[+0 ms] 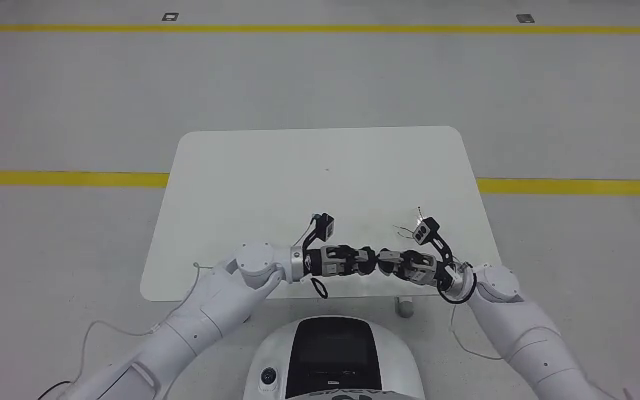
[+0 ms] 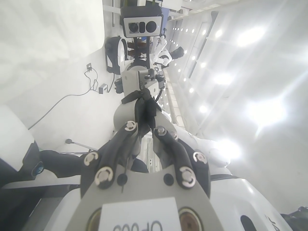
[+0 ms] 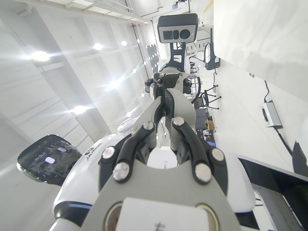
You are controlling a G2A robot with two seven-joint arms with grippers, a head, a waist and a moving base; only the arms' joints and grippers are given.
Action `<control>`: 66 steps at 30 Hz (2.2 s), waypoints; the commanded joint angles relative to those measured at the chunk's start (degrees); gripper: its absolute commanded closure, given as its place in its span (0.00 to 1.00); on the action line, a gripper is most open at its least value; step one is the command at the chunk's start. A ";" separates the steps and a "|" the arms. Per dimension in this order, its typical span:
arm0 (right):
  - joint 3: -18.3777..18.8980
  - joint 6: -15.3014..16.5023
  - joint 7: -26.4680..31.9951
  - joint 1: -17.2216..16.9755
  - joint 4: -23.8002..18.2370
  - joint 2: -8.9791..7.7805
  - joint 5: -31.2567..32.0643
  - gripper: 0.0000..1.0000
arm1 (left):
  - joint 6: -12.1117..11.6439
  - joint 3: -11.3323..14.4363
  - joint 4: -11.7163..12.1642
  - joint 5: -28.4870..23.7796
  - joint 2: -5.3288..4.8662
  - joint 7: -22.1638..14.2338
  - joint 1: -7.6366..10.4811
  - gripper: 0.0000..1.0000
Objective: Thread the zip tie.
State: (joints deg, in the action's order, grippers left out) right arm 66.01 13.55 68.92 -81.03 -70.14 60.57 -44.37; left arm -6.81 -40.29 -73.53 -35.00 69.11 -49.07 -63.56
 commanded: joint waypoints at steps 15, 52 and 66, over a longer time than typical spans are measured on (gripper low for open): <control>1.16 -1.28 -3.92 -0.43 1.07 0.60 -4.96 0.00 | -1.10 -0.29 -0.31 0.59 -0.16 -1.78 -0.09 1.00; 1.16 -1.28 -3.92 -0.43 1.07 0.60 -4.96 0.00 | -12.67 -3.33 -2.49 22.91 -0.64 8.22 -1.81 1.00; 1.16 -1.28 -3.92 -0.43 1.07 0.60 -4.96 0.00 | -12.67 -5.26 -13.17 44.15 -2.91 19.33 -4.69 1.00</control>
State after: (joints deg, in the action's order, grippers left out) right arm 67.16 12.27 65.00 -81.47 -69.07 61.17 -49.34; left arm -19.48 -45.76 -86.10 8.01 66.42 -30.93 -68.27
